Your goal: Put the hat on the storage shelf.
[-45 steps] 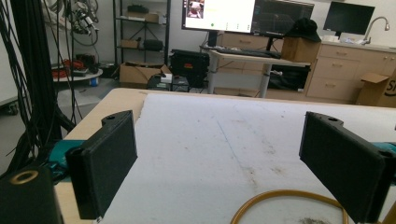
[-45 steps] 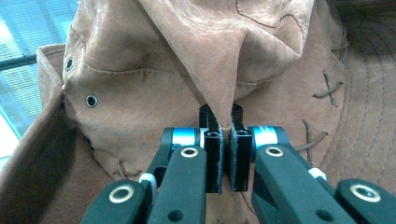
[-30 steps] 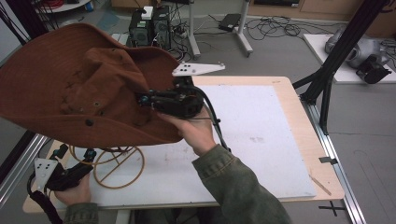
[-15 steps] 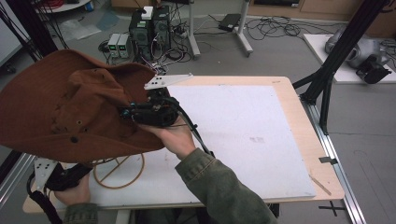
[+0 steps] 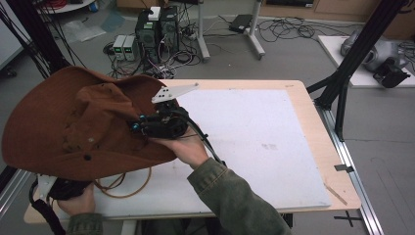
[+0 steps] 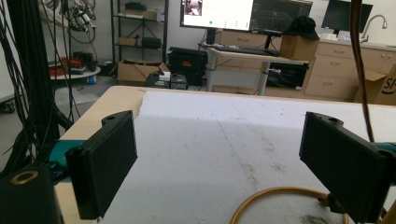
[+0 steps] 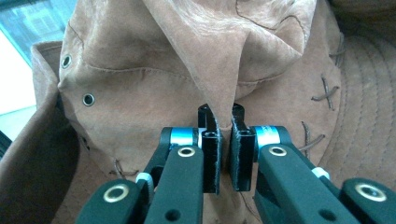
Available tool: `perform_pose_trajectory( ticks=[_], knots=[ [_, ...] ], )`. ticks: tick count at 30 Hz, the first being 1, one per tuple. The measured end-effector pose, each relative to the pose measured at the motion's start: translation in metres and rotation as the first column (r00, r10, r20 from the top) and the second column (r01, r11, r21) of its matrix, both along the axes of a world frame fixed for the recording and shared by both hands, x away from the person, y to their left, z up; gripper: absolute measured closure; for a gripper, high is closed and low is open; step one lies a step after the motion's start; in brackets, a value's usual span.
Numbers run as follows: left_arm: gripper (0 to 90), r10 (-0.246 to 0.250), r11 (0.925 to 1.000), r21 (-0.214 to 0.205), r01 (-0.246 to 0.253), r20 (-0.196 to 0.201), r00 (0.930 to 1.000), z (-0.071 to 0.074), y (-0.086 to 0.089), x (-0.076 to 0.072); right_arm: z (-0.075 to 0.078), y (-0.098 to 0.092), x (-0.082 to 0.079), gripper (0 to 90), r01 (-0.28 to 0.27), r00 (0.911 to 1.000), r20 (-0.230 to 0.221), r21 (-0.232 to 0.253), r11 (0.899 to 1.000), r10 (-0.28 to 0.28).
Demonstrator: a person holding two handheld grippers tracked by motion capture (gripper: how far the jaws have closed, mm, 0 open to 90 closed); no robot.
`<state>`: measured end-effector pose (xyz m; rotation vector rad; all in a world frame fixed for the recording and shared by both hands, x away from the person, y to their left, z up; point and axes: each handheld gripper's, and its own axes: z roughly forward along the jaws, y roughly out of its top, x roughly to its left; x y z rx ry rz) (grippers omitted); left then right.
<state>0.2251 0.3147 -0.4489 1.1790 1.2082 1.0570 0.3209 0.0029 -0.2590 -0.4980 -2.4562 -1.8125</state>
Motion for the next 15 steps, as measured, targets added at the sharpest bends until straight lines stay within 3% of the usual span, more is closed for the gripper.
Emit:
perform_pose_trajectory(
  ticks=[7,15],
  knots=[
    [11.4,-0.003,1.0,0.001,0.003,0.0,1.0,0.0,0.0,0.0,-0.003,-0.001,0.002,75.5,-0.018,0.9997,-0.015,0.016,1.0,0.018],
    [11.4,-0.003,1.0,0.003,0.003,-0.001,1.0,0.0,0.0,0.0,-0.003,-0.014,0.007,36.9,-0.011,0.9994,-0.03,0.092,0.996,0.014]
  ],
)
